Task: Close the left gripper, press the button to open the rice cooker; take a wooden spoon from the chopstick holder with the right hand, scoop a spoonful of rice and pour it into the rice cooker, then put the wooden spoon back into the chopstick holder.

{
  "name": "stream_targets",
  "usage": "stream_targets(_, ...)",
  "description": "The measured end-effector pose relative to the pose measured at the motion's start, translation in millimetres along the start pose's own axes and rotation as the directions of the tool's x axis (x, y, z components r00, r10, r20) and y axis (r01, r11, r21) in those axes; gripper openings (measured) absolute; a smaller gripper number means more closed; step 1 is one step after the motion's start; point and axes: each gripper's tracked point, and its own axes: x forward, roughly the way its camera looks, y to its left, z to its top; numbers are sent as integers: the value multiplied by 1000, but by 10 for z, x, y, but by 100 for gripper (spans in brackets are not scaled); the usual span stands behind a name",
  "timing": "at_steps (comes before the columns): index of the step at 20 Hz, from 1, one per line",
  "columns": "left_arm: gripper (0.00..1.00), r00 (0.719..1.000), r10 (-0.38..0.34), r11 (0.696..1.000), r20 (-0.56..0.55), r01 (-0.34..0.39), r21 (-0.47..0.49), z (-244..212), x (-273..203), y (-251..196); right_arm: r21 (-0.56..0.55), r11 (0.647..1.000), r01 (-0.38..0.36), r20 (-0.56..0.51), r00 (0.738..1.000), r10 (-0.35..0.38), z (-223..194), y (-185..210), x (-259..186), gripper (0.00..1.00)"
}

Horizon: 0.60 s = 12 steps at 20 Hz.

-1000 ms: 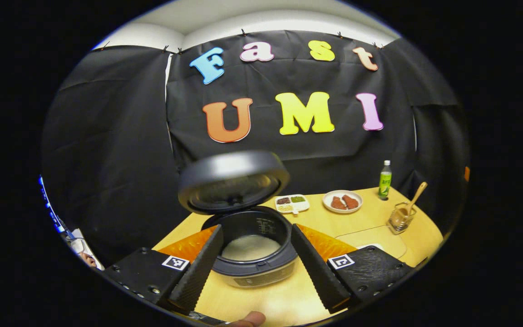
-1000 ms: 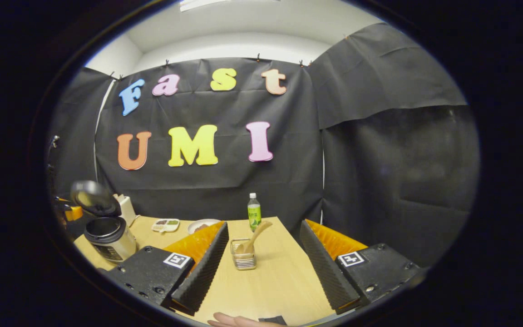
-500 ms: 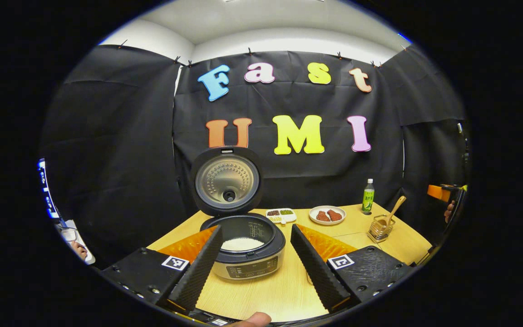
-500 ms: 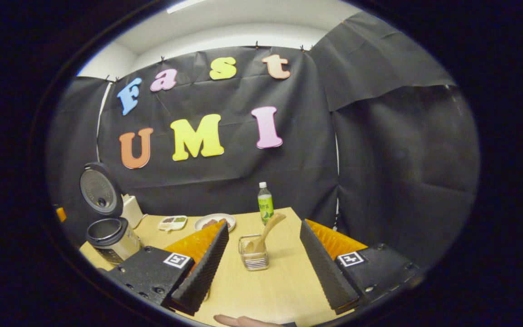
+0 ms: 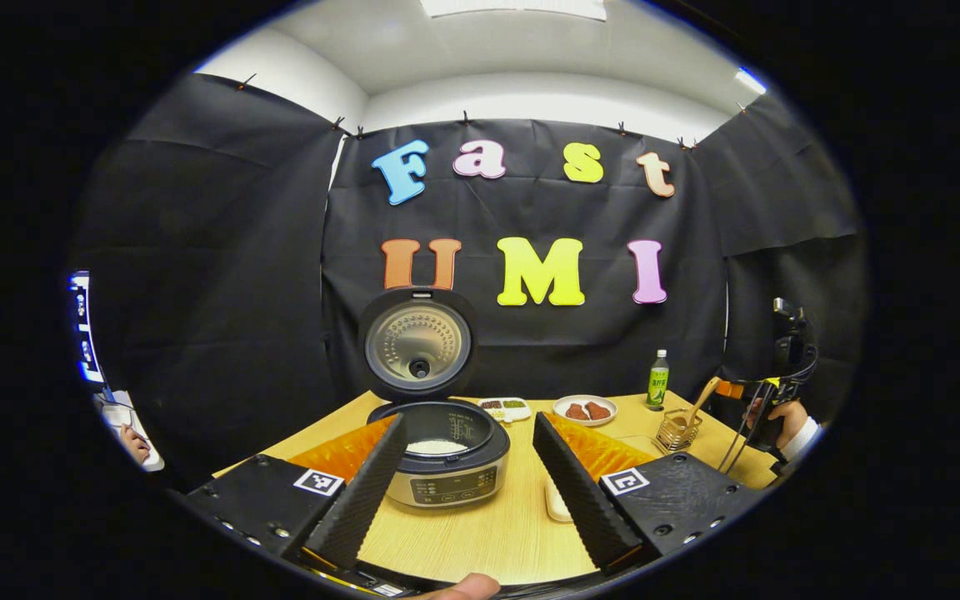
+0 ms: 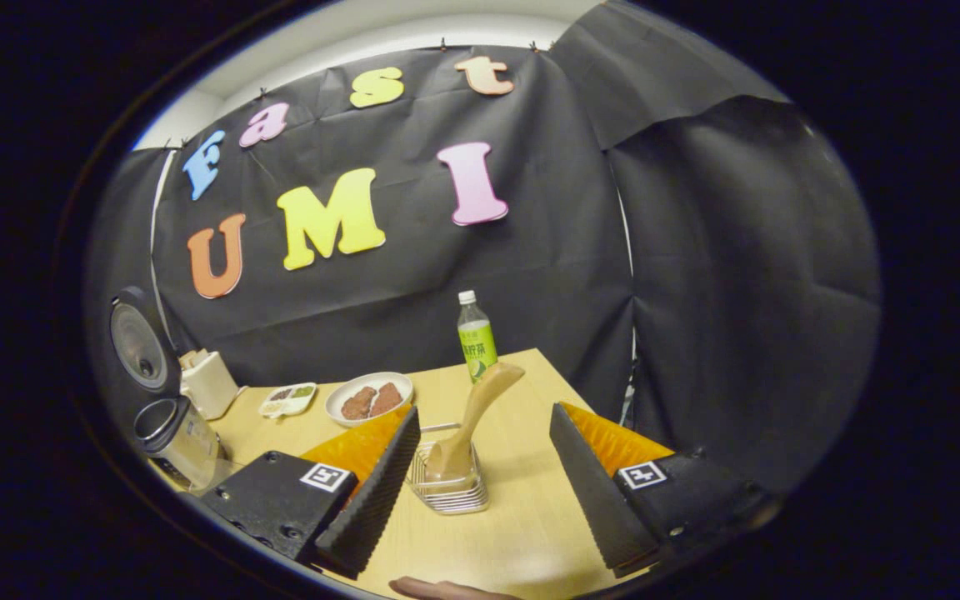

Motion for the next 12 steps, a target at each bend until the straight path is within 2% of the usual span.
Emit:
stream_targets(5,97,1000,13,1000,26,-13,6,9,50,-76,14,1000,-23,26,999,22,-142,-97,498,99)
stream_targets(9,97,999,27,999,43,-29,36,16,140,-137,-40,999,-33,93,995,37,-89,-91,766,99)
stream_targets(11,97,997,49,998,61,-51,42,15,209,-144,-46,996,-78,98,992,82,-103,22,840,93)
stream_targets(12,97,997,53,997,62,-56,49,-16,222,-159,-47,993,-104,84,991,108,-143,67,894,80)
